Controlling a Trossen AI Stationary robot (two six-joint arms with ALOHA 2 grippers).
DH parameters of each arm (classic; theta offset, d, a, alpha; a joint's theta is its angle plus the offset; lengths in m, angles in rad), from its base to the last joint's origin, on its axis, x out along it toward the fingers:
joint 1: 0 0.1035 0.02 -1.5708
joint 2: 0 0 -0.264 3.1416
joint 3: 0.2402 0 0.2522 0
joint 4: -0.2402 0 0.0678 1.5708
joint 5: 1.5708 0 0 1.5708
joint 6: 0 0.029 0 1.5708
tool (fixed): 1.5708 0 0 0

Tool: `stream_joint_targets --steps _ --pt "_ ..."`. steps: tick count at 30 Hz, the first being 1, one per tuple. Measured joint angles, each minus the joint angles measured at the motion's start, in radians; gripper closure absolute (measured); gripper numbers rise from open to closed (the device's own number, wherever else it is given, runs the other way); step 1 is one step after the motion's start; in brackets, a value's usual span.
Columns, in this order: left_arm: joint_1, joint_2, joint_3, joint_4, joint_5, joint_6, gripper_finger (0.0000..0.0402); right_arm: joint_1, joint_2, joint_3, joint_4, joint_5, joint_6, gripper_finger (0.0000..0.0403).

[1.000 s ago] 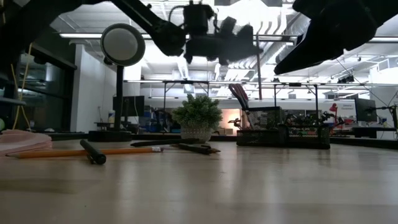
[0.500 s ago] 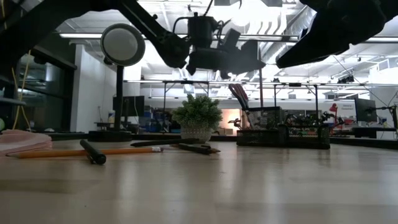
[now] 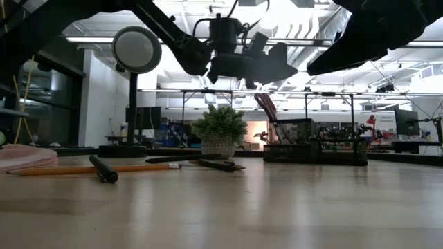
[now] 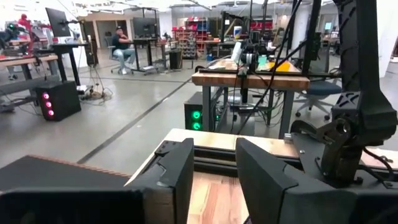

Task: Pick and place office supplies into organizer
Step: Put the top black pen into the black desk organizer

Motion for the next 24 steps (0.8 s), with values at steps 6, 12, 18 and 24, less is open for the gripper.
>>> stream_joint_targets --steps 6,12,18,24 --pt "0.007 0.0 0.006 0.004 0.0 -0.016 0.0285 0.0 0.0 0.0 0.0 0.001 0.001 0.0258" --pt "0.021 -0.004 0.056 -0.023 0.093 -0.076 0.0284 0.0 0.0 0.0 -0.013 0.001 0.025 0.0258" --pt "0.034 -0.096 0.089 -0.268 0.195 -0.11 0.0284 0.001 0.0 0.0 -0.027 -0.002 0.038 0.0258" --pt "0.038 -0.258 0.089 -0.688 0.234 0.026 0.0286 0.001 0.0 0.0 -0.033 0.01 0.037 0.0258"
